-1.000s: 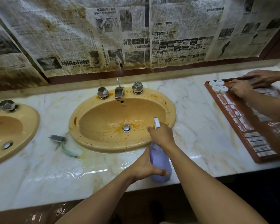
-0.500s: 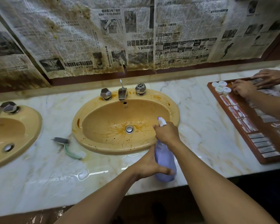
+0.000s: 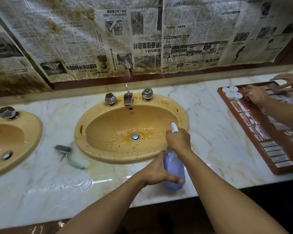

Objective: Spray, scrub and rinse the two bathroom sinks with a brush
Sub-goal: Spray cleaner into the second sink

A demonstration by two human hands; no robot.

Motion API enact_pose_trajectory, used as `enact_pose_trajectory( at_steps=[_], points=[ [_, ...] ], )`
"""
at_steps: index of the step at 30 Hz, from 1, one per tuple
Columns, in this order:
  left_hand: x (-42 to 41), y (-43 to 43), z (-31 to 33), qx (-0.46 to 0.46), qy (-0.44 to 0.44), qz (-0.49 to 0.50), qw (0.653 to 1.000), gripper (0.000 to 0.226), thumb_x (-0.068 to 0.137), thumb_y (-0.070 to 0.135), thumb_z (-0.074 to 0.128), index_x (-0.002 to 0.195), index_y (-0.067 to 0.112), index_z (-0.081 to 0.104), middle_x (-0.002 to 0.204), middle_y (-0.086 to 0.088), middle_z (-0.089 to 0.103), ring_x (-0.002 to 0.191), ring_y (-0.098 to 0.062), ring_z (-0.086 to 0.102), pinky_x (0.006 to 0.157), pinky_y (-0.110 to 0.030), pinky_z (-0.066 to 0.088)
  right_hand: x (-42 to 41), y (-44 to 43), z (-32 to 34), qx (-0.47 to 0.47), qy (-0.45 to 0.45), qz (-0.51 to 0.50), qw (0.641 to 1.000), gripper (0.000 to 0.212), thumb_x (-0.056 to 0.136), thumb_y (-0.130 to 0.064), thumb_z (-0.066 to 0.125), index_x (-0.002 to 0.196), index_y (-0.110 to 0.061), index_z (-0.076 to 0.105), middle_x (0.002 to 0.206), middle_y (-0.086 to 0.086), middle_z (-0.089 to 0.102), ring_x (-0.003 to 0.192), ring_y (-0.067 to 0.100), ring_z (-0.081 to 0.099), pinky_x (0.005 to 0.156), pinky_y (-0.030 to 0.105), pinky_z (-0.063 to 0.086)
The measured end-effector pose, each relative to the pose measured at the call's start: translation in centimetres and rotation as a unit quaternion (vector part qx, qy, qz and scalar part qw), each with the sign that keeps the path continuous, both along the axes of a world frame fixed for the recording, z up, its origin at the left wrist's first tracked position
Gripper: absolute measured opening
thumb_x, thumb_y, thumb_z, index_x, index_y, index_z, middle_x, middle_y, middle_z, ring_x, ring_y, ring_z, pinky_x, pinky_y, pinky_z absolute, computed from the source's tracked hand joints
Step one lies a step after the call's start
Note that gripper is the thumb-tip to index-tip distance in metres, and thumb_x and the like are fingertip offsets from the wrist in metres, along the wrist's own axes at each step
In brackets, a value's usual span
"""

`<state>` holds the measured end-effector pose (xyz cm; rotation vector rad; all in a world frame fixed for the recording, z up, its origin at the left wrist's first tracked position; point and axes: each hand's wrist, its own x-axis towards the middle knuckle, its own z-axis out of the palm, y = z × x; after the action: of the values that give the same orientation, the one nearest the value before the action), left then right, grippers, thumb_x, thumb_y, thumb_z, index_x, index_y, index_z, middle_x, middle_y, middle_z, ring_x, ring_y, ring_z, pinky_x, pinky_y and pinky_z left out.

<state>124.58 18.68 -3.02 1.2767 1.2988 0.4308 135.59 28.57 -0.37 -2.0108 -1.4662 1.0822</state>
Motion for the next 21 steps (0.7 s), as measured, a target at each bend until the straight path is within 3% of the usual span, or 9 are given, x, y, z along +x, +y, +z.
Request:
enact_pose_trajectory(
  at_steps=[4, 8, 10, 13, 15, 17, 19, 21],
  points=[
    [0.00, 0.28, -0.18, -0.002, 0.004, 0.003, 1.000, 0.105, 0.063, 0.042, 0.097, 0.146, 0.036, 0.033, 0.138, 0.019, 0.050, 0.126, -0.001, 0.050, 0.107, -0.032, 0.047, 0.05, 0.01, -0.08, -0.005, 0.020, 0.011, 1.000, 0.032, 0.097, -0.031, 0.055, 0.123, -0.015, 0.063, 0.090, 0.008, 0.065, 0.085, 0.028, 0.059, 0.065, 0.033, 0.043],
    [-0.07, 0.48, -0.18, -0.002, -0.001, 0.007, 1.000, 0.101, 0.068, 0.036, 0.096, 0.141, 0.042, 0.027, 0.140, 0.019, 0.047, 0.122, 0.001, 0.048, 0.090, -0.014, 0.044, 0.07, 0.09, -0.14, -0.022, 0.093, 0.015, 0.995, 0.028, 0.091, -0.040, 0.066, 0.101, -0.014, 0.064, 0.082, 0.008, 0.063, 0.080, 0.028, 0.062, 0.084, 0.045, 0.057],
    [-0.11, 0.51, -0.18, 0.002, -0.001, 0.004, 1.000, 0.101, 0.069, 0.035, 0.095, 0.141, 0.043, 0.025, 0.141, 0.020, 0.046, 0.122, 0.003, 0.047, 0.087, -0.009, 0.042, 0.10, 0.09, 0.07, -0.010, 0.103, 0.020, 0.994, 0.025, 0.094, -0.035, 0.064, 0.110, -0.016, 0.067, 0.083, 0.016, 0.068, 0.080, 0.032, 0.067, 0.086, 0.047, 0.058],
    [-0.22, 0.57, -0.19, 0.009, 0.001, 0.007, 1.000, 0.101, 0.068, 0.035, 0.096, 0.142, 0.043, 0.026, 0.143, 0.020, 0.046, 0.126, 0.001, 0.047, 0.092, -0.013, 0.042, -0.10, 0.10, 0.32, 0.004, 0.097, 0.015, 0.995, 0.044, 0.098, -0.027, 0.057, 0.142, -0.029, 0.056, 0.074, 0.011, 0.065, 0.076, 0.031, 0.068, 0.082, 0.043, 0.058],
    [-0.37, 0.66, -0.31, 0.005, 0.003, 0.010, 1.000, 0.101, 0.068, 0.036, 0.096, 0.141, 0.043, 0.027, 0.143, 0.019, 0.046, 0.128, -0.003, 0.047, 0.096, -0.019, 0.042, -0.29, 0.08, 0.26, 0.002, 0.102, 0.005, 0.995, 0.045, 0.097, -0.027, 0.057, 0.142, -0.032, 0.056, 0.071, 0.010, 0.064, 0.070, 0.029, 0.066, 0.077, 0.042, 0.058],
    [-0.54, 0.73, -0.37, 0.000, 0.003, 0.013, 1.000, 0.103, 0.066, 0.039, 0.096, 0.142, 0.042, 0.026, 0.144, 0.018, 0.045, 0.130, -0.005, 0.046, 0.101, -0.023, 0.043, -0.49, 0.21, 0.07, -0.001, 0.102, 0.008, 0.995, 0.029, 0.095, -0.032, 0.062, 0.123, -0.025, 0.066, 0.077, 0.012, 0.067, 0.073, 0.030, 0.067, 0.076, 0.041, 0.058],
    [-0.69, 0.79, -0.35, -0.002, 0.003, 0.016, 1.000, 0.114, 0.062, 0.046, 0.096, 0.150, 0.038, 0.024, 0.148, 0.018, 0.042, 0.135, -0.008, 0.044, 0.111, -0.034, 0.044, -0.64, 0.36, 0.16, -0.015, 0.096, 0.020, 0.995, 0.025, 0.091, -0.041, 0.067, 0.093, -0.016, 0.061, 0.082, 0.008, 0.066, 0.079, 0.030, 0.064, 0.081, 0.043, 0.056],
    [-0.77, 0.83, -0.18, -0.004, 0.004, 0.013, 1.000, 0.119, 0.061, 0.048, 0.095, 0.154, 0.037, 0.022, 0.148, 0.017, 0.042, 0.136, -0.009, 0.043, 0.114, -0.039, 0.043, -0.80, 0.54, 0.28, -0.018, 0.089, 0.026, 0.996, 0.028, 0.092, -0.042, 0.067, 0.089, -0.016, 0.059, 0.082, 0.008, 0.064, 0.080, 0.029, 0.062, 0.082, 0.044, 0.055]
  ],
)
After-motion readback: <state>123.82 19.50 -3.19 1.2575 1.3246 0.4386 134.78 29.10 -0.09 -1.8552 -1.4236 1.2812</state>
